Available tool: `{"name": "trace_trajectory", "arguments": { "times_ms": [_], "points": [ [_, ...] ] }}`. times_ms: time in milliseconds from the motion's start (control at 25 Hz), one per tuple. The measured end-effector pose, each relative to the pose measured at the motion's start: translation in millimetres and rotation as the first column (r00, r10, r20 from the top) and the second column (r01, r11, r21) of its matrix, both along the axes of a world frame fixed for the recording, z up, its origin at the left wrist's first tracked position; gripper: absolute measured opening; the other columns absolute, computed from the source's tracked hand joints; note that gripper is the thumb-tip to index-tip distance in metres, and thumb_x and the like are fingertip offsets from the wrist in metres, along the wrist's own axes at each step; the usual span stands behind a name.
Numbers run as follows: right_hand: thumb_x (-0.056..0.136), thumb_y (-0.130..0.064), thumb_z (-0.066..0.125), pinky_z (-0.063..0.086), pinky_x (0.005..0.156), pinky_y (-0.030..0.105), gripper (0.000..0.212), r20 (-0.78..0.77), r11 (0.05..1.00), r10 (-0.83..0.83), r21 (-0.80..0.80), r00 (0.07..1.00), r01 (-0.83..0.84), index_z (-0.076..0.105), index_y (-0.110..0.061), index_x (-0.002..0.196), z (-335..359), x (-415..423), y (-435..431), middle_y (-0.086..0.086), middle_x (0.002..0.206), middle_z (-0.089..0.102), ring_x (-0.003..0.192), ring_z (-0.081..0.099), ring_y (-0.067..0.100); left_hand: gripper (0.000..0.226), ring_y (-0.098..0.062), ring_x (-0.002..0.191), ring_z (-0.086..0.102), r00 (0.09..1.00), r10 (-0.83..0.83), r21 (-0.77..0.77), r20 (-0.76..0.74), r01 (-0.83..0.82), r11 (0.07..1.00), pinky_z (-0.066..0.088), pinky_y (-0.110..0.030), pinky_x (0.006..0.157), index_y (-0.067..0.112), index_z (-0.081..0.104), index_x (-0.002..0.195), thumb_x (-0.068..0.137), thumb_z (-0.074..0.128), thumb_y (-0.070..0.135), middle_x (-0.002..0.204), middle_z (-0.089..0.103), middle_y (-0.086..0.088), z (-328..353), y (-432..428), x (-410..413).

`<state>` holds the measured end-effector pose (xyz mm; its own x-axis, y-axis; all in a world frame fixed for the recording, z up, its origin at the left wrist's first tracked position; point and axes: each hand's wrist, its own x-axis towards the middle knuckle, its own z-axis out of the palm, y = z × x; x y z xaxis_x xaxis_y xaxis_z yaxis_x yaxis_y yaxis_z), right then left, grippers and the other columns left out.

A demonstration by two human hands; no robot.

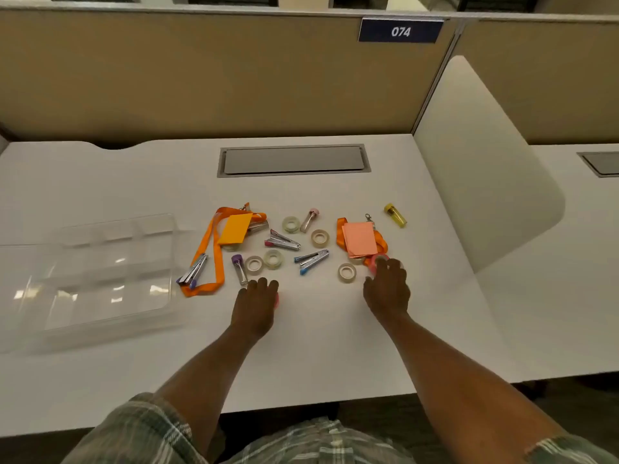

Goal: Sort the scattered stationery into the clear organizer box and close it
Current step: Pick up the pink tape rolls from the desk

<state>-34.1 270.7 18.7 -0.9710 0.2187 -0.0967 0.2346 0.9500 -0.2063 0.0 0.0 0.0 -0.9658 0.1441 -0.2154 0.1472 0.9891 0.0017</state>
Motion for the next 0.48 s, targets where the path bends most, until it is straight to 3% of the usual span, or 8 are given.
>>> {"name": "trace_trajectory", "arguments": {
  "times_ms": [240,480],
  "points": [
    [0.089,-0.014,0.063,0.051,0.089,0.04,0.04,0.117,0.996,-0.078,-0.032,0.99,0.082,0.057,-0.021,0.128,1.0,-19.6,10.1,0.013,0.125,0.043,0.112,0.049,0.031,0.044,-0.028,0.098,0.059,0.995,0.086,0.169,-0.051,-0.076,0.983,0.048,-0.036,0.077,0.012,0.059,0.117,0.081,0.066,0.037,0.108,0.062,-0.007,0.0,-6.9,7.2],
    [0.093,-0.023,0.056,0.047,0.089,0.038,0.023,0.02,0.992,-0.125,-0.027,0.992,0.125,0.068,-0.016,0.112,-0.2,-31.1,-3.3,0.014,0.128,0.046,0.111,0.051,0.032,0.032,-0.02,0.092,0.055,0.965,0.26,0.372,-0.025,-0.232,0.899,0.043,-0.025,0.072,0.013,0.07,0.108,0.084,0.069,0.034,0.105,0.059,-0.009,7.3,-27.1,7.1]
  ]
}}
